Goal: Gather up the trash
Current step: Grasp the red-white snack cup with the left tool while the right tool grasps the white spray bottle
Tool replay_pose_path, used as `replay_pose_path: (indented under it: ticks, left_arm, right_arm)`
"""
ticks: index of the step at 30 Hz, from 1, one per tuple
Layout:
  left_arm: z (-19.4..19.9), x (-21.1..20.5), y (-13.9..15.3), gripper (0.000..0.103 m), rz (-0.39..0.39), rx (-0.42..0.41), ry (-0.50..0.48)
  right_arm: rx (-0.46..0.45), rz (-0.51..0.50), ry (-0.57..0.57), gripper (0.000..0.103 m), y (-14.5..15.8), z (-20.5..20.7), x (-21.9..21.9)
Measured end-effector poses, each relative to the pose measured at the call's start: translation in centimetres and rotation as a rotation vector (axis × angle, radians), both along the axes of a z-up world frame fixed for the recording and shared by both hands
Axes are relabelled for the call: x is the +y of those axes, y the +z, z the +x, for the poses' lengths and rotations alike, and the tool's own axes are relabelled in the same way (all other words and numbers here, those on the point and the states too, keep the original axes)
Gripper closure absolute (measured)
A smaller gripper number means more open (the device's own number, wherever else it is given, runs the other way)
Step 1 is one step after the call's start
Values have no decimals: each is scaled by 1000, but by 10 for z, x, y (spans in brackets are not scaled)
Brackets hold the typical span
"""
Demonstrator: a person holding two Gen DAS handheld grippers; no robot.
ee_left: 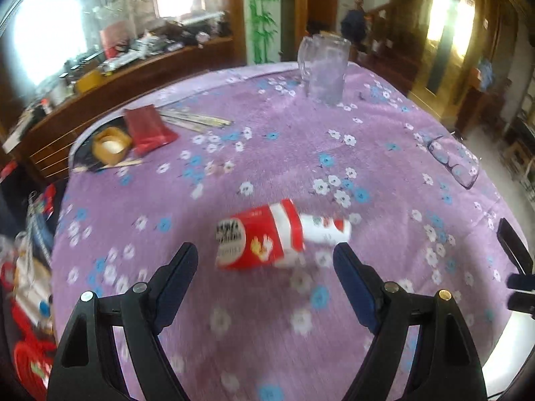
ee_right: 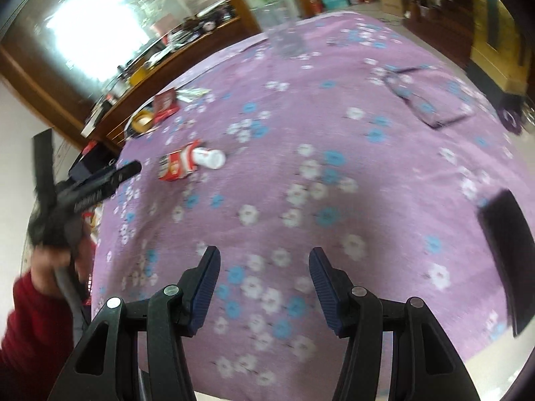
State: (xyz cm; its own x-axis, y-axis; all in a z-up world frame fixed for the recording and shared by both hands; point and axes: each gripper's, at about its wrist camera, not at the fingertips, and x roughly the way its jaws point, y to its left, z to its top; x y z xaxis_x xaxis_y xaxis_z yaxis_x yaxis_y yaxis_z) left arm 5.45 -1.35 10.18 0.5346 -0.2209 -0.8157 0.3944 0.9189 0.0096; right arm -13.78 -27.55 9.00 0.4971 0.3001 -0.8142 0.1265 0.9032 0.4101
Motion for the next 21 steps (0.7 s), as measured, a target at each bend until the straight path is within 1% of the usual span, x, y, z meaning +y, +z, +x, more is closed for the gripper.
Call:
replay_pose_path:
  ticks: [3, 7, 10, 12, 13, 15, 17, 19, 21]
  left_arm:
    - [24, -3, -12, 21, -8, 36, -3]
    - [56, -10, -31, 21, -44, 92, -11]
    - [73, -12, -44, 21, -67, 139, 1]
    - [86, -8, -56, 22, -101, 205, 12]
    - [89, -5, -60, 22, -116, 220, 13]
    - [92, 0, -66, 27, -149, 256, 5]
    - [88, 4, -69, 28, -188, 285, -22]
    - [79, 7, -69, 28, -190, 286, -51]
    - [61, 9, -70, 28, -207, 299, -109]
  right_arm:
    - [15, -3, -40, 44, -4, -12, -17]
    - [30, 4, -83, 44, -6, -19, -34]
    - [30, -13, -101, 44, -3, -21, -40]
    - [30, -15, -104, 44, -1, -21, -41]
    - [31, -19, -106, 44, -1, -21, -41]
    - [35, -24, -108, 44, 0, -19, -40]
    - [39, -27, -104, 44, 0, -15, -38]
    - [38, -29, -97, 44, 1, -8, -35]
    - [36, -27, -85, 44, 2, 1, -30]
